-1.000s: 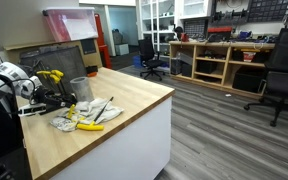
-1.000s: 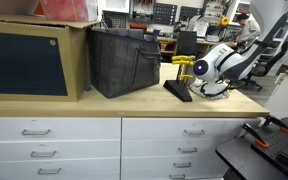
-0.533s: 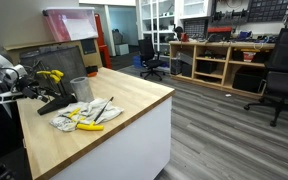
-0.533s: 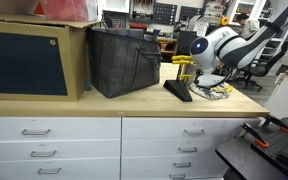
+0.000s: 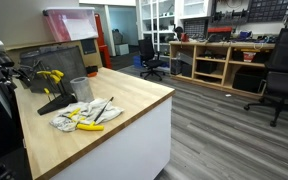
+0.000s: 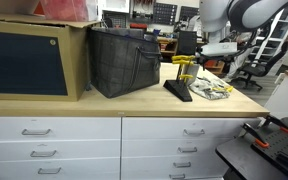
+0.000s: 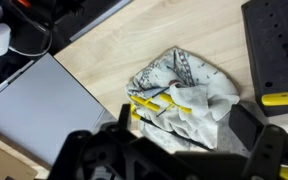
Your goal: Remove one small yellow object from the black platform and put it on the table on the right
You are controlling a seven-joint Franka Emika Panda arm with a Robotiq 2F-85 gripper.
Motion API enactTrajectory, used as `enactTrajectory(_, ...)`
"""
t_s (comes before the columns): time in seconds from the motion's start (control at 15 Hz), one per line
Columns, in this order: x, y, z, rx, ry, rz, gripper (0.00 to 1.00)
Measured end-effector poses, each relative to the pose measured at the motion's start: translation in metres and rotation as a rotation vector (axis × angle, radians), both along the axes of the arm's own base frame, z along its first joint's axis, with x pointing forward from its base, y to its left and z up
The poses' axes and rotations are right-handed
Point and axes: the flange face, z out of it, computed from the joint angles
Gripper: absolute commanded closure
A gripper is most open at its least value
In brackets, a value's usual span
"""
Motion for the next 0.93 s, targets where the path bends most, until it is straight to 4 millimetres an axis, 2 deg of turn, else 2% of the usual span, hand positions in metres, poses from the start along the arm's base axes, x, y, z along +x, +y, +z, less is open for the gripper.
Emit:
enactTrajectory(0.33,-0.009,0.000,0.032,0.184,0.152,0.028,0.00)
enactTrajectory(0.67,-0.015,-0.008,0.041,0.228,0.327,0.182,0.00)
enactTrajectory(0.93,-0.012,-0.015,0.047,0.236,0.406,0.312,0.00)
